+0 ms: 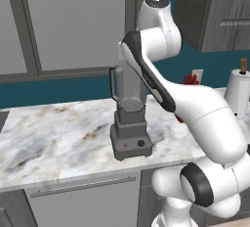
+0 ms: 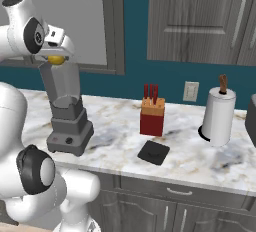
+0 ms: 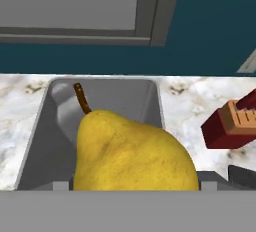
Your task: Open the blender lid, put the pear in the blender, close the lid, and start the blender.
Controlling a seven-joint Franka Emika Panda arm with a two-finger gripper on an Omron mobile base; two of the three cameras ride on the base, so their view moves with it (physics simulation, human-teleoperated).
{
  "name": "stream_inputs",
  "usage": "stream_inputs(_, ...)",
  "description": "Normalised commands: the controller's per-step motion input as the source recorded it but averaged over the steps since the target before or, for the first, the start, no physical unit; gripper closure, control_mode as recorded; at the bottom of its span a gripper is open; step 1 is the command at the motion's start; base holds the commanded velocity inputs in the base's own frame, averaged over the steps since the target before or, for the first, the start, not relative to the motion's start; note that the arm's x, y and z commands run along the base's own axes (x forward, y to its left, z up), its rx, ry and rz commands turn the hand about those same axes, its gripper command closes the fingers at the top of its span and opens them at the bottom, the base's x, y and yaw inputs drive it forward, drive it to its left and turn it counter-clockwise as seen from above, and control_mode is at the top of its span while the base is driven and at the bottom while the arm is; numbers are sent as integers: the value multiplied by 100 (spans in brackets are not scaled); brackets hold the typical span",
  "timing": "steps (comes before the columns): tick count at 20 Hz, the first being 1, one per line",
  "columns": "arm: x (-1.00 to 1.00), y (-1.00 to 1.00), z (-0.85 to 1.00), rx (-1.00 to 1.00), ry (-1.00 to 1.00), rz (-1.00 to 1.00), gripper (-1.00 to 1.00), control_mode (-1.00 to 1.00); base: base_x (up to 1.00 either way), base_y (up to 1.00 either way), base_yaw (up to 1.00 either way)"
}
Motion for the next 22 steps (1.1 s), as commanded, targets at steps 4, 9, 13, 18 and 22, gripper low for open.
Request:
stream_inputs(4, 24, 12, -49, 9, 12, 2, 100, -100, 0, 0, 0)
stream_inputs(9, 22, 0, -62, 9, 10, 4, 100, -100, 0, 0, 0)
stream_inputs(13, 8, 3, -75, 5, 11, 4, 100, -100, 0, 0, 0)
stream_inputs(18, -5, 19, -75, 0, 9, 3, 100, -100, 0, 0, 0)
stream_inputs(22, -46, 23, -62, 0, 0, 0, -100, -100, 0, 0, 0)
